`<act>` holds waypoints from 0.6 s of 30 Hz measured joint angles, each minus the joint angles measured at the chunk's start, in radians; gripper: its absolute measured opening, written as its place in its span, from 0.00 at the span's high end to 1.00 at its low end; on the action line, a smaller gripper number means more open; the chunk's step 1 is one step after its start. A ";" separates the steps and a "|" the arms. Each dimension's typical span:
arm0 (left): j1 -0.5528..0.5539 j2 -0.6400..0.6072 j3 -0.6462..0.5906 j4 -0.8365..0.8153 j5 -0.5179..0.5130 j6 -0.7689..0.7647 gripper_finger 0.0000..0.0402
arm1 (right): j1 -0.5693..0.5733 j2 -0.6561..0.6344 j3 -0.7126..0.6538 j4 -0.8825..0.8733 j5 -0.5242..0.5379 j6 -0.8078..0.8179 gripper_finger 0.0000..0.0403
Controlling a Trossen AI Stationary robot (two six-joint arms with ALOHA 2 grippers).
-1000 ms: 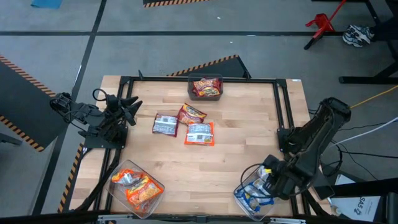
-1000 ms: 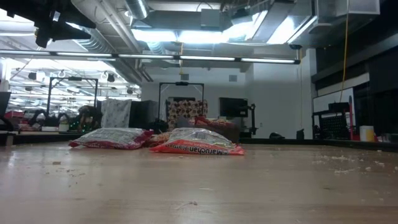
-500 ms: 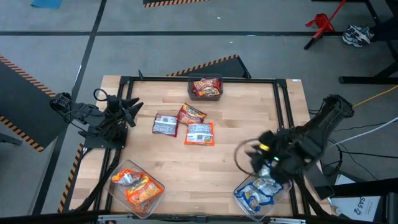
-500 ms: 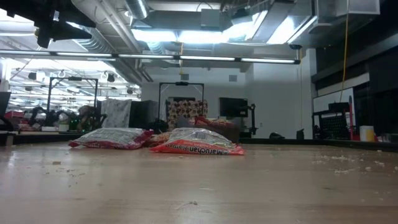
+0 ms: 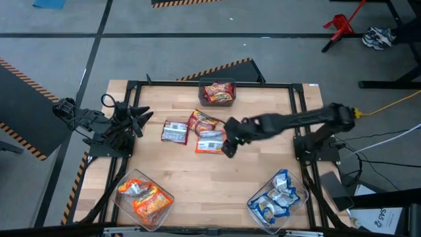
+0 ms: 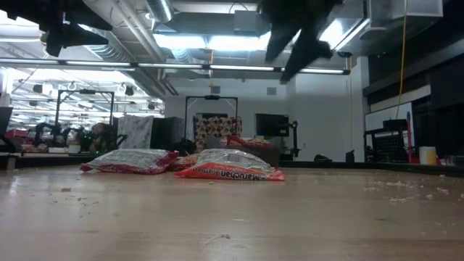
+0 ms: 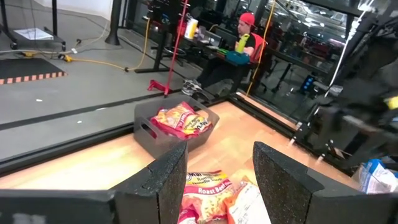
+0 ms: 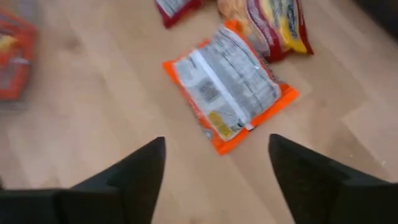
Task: Sort Maruchan noodles
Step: Put the orange noodle pack into the left transparent bin
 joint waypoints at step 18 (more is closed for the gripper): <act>0.000 -0.002 0.000 -0.111 0.035 -0.001 0.56 | -0.217 0.361 -0.001 0.154 -0.051 -0.328 0.01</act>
